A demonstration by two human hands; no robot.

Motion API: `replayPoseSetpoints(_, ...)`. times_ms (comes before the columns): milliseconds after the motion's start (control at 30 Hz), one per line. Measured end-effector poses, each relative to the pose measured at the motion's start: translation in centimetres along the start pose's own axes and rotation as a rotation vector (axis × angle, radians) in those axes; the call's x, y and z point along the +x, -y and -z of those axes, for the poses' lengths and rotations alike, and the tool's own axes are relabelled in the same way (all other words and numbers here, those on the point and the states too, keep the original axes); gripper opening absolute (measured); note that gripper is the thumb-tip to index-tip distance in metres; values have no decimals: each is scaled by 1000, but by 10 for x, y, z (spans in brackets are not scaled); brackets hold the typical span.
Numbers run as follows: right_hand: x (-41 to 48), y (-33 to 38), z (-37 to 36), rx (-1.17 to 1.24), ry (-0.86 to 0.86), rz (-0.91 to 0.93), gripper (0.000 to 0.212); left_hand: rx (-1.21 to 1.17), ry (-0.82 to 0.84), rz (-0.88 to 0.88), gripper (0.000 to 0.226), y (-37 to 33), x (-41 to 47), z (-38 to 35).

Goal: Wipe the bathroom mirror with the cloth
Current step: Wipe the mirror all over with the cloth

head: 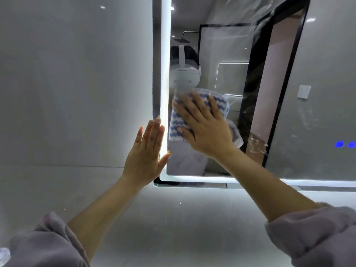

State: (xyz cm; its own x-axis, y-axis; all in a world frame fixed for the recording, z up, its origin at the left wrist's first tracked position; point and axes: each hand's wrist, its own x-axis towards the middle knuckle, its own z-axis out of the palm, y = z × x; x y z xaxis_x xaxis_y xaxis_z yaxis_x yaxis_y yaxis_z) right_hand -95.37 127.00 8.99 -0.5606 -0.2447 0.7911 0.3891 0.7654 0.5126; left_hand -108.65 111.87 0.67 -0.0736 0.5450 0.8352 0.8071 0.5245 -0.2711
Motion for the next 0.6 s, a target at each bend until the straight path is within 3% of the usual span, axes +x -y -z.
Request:
replayPoseSetpoints(333,24,3,10,4,-43,-144,58,1,-23,0,75,-1,2,1)
replayPoseSetpoints(600,-9,18,-9,43,-50,-115,60,9,-18,-16,74,0,1,1)
